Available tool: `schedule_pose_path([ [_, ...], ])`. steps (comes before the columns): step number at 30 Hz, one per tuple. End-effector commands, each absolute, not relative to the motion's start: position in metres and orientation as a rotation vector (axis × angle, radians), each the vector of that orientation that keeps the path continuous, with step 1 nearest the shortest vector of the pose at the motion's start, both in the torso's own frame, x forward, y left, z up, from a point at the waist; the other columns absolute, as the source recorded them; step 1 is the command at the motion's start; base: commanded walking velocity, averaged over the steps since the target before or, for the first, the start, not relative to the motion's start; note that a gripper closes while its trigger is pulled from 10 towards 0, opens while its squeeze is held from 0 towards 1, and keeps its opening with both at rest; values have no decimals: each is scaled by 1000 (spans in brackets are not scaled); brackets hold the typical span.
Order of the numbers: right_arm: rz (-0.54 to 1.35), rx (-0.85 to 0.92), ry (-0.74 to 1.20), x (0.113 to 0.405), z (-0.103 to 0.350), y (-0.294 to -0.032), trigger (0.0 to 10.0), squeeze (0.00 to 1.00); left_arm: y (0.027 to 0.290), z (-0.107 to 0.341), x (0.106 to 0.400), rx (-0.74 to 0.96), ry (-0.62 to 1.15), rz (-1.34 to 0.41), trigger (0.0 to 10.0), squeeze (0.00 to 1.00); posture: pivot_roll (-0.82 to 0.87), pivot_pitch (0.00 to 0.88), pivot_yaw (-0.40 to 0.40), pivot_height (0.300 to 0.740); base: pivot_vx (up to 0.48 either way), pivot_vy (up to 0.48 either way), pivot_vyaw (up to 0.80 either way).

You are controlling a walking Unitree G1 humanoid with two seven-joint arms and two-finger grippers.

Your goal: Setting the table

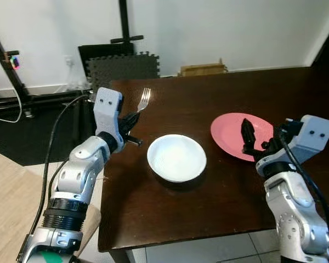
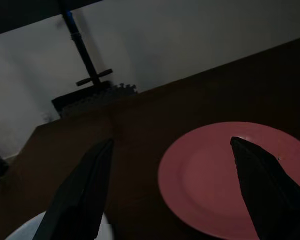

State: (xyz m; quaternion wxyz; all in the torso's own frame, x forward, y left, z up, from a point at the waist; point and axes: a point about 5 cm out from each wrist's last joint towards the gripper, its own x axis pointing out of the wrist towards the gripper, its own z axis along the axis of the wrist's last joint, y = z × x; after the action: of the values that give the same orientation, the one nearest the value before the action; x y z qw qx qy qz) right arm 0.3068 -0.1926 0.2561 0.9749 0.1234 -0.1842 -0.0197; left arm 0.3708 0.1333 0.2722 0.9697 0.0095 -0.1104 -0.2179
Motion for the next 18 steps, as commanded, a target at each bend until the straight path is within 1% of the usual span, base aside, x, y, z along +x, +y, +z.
schedule_pose_path([
  [1,-34,253,-372,306,255,-190,10000,0,140,269,371,20,-214,-425,10000,0,28,100,63,740,0,0,0],
  [10,-29,240,-377,305,256,-190,10000,0,134,264,368,23,-182,-489,10000,0,24,96,60,740,0,0,0],
  [18,-22,232,-377,306,256,-189,10000,0,130,264,369,27,-190,-488,10000,0,17,89,55,740,0,0,0],
])
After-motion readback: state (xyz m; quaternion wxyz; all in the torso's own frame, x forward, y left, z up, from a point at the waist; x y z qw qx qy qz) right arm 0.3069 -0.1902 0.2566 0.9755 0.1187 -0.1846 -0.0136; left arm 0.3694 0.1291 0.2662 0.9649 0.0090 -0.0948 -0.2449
